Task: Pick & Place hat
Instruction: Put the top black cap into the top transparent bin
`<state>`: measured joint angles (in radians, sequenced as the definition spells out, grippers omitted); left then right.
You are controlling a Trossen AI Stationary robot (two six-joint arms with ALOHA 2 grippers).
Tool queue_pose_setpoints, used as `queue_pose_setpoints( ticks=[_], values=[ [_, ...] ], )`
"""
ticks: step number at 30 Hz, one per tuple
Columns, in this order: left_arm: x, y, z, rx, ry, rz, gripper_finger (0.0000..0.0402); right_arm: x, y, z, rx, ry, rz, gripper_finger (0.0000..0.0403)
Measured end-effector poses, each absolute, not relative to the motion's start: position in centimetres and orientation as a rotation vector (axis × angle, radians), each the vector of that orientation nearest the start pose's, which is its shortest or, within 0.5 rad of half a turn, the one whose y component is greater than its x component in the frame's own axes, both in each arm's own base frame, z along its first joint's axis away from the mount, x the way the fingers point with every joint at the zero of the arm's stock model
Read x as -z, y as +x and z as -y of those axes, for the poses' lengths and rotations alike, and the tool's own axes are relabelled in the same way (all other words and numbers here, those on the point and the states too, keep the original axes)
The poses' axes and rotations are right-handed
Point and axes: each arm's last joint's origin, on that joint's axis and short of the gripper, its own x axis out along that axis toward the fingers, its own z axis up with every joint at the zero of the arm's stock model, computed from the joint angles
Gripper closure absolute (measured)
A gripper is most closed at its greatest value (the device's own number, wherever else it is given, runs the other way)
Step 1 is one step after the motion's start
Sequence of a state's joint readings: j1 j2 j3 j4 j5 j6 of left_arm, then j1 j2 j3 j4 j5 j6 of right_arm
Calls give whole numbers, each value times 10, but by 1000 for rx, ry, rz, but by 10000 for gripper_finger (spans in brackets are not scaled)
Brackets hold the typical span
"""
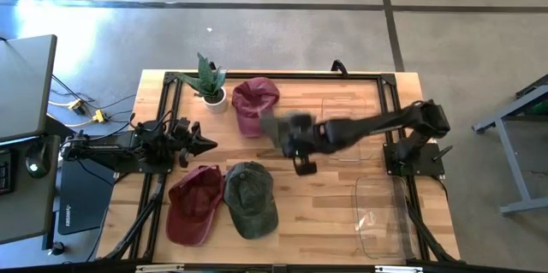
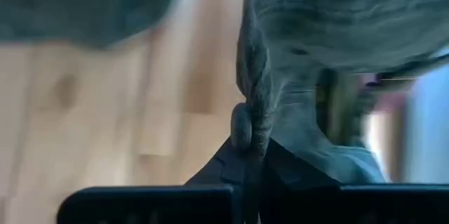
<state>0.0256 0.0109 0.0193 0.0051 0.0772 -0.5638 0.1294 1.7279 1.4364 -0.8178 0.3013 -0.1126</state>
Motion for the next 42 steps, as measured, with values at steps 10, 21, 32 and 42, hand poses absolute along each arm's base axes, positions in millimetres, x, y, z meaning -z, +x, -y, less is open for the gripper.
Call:
queue_pose_setpoints(
  ticks=[10,21,32,42],
  values=[
    [-170,97,0,64,-563,-4,401,-171,325,-73,-151,-211,-1091,380],
    [-170,97,0,61,-562,-6,401,-209,336,-90,-189,-217,-1088,218],
    [-170,97,0,61,-562,-7,401,-169,328,-146,-254,-528,-1092,128],
    [-170,97,0,61,-563,-8,401,-130,333,-153,-101,-651,-1144,182]
  ],
)
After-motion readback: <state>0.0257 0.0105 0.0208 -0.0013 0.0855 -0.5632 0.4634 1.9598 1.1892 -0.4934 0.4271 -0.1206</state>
